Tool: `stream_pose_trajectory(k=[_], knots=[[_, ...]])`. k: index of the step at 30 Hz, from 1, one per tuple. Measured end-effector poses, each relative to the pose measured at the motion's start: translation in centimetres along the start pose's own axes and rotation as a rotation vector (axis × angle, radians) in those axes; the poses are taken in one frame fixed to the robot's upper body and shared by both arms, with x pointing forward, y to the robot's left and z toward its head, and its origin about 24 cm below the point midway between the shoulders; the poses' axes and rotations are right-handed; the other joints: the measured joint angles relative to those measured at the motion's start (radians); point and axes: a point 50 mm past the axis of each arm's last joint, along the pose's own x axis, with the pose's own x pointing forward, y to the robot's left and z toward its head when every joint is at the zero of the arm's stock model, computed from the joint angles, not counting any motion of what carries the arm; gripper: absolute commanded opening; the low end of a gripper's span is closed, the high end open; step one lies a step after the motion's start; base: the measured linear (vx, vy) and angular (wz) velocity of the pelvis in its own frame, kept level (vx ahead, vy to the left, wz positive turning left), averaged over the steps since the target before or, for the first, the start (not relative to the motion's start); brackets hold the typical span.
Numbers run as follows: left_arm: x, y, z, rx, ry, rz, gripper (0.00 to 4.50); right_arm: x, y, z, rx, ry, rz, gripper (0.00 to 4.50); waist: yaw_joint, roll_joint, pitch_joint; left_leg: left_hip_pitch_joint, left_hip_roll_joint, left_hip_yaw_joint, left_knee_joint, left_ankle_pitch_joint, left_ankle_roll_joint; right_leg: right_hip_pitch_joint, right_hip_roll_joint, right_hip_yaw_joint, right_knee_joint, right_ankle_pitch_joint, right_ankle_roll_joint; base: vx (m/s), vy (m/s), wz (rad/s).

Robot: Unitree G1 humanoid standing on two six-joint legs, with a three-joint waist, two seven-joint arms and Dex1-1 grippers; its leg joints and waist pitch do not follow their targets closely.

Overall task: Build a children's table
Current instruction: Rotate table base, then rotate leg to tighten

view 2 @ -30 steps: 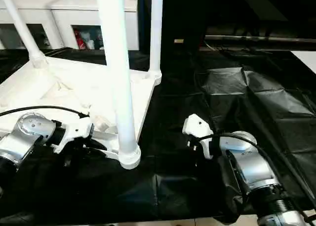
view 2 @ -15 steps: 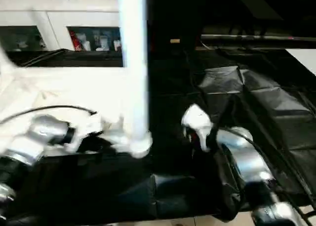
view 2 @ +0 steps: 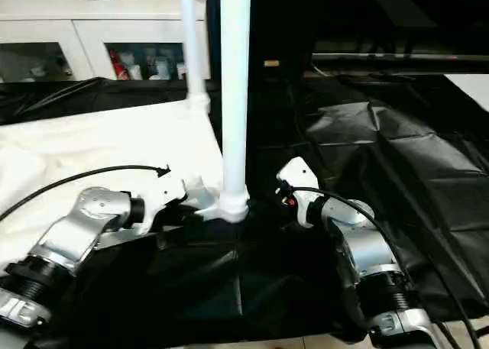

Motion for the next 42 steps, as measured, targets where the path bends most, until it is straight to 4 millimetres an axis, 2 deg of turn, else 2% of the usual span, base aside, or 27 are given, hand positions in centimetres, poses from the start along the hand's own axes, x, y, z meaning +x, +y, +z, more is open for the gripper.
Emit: stream_pose_trajectory(k=[5,6,17,18,21,22,29,35,36,38,42], knots=[[0.78,-0.24,0.44,0.008,-0.005,0.013,0.02,0.61,0.64,0.86,-0.042,-0.043,0.069,4.19,0.009,0.001,-0.001,0.000,-0.001,0.000,0.000,0.000,0.000,0.000,-0.001,0.000,0.000,-0.001,0.001,0.000,0.000,0.00],[0.85,-0.24,0.48,0.007,-0.007,0.014,0.01,0.68,0.64,1.00,-0.045,-0.047,0.073,4.34,0.009,0.001,-0.001,0.000,-0.001,0.000,0.000,0.000,0.000,0.000,-0.001,0.000,-0.001,-0.001,0.001,0.000,0.000,0.00],[1.09,-0.40,0.61,0.021,-0.037,0.018,0.01,0.72,0.43,1.11,-0.060,-0.058,0.059,4.34,0.009,0.001,-0.002,-0.002,-0.003,0.000,0.000,0.000,0.000,0.000,-0.004,0.000,-0.002,-0.001,0.002,0.000,0.000,0.00],[1.07,-0.39,0.60,0.018,-0.036,0.019,0.30,0.71,0.43,1.12,-0.062,-0.060,0.059,4.44,0.009,0.001,-0.002,-0.002,-0.003,0.000,0.000,0.000,0.000,0.000,-0.004,0.000,-0.002,-0.001,0.002,0.000,0.000,0.00],[0.96,-0.29,0.58,-0.002,-0.054,0.029,0.30,0.70,0.43,1.12,-0.064,-0.060,0.059,4.44,0.009,-0.001,-0.001,-0.003,-0.003,-0.001,0.000,0.000,0.000,0.000,-0.004,-0.001,-0.002,-0.001,0.002,0.000,0.000,0.00],[0.93,-0.23,0.57,-0.005,-0.059,0.035,0.70,0.70,0.43,1.11,-0.064,-0.060,0.059,4.50,0.009,-0.002,0.000,-0.003,-0.003,-0.001,0.000,0.000,0.000,0.000,-0.004,-0.001,-0.002,-0.001,0.002,0.000,0.000,0.00],[0.85,-0.13,0.51,-0.007,-0.069,0.048,0.70,0.72,0.45,1.19,-0.070,-0.067,0.060,4.50,0.009,-0.010,0.002,-0.004,-0.003,-0.002,0.000,0.000,0.000,0.000,-0.004,-0.002,-0.003,-0.001,0.002,0.000,0.000,0.00],[0.48,-0.01,0.27,-0.013,-0.053,0.035,0.70,0.73,0.47,1.18,-0.070,-0.067,0.062,4.50,0.006,-0.012,0.002,-0.003,-0.003,-0.003,-0.002,0.000,0.000,0.000,-0.003,-0.002,-0.003,-0.001,0.002,0.000,0.000,0.00],[0.45,0.01,0.24,-0.014,-0.051,0.035,0.41,0.73,0.47,1.18,-0.070,-0.067,0.062,4.50,0.005,-0.012,0.002,-0.002,-0.003,-0.003,-0.002,0.000,0.000,0.000,-0.003,-0.002,-0.003,-0.001,0.002,0.000,0.000,0.00],[0.43,0.01,0.23,-0.014,-0.051,0.034,0.41,0.73,0.47,1.18,-0.070,-0.068,0.063,4.50,0.004,-0.012,0.002,-0.002,-0.003,-0.003,-0.004,0.000,0.000,0.000,-0.003,-0.002,-0.003,-0.001,0.002,0.000,0.000,0.00],[0.33,0.01,0.20,-0.021,-0.045,0.023,0.05,0.75,0.47,1.16,-0.074,-0.067,0.063,4.50,0.004,-0.012,0.002,-0.002,-0.003,-0.003,-0.005,0.000,0.000,0.000,-0.003,-0.002,-0.003,-0.001,0.002,0.000,0.000,0.00]])
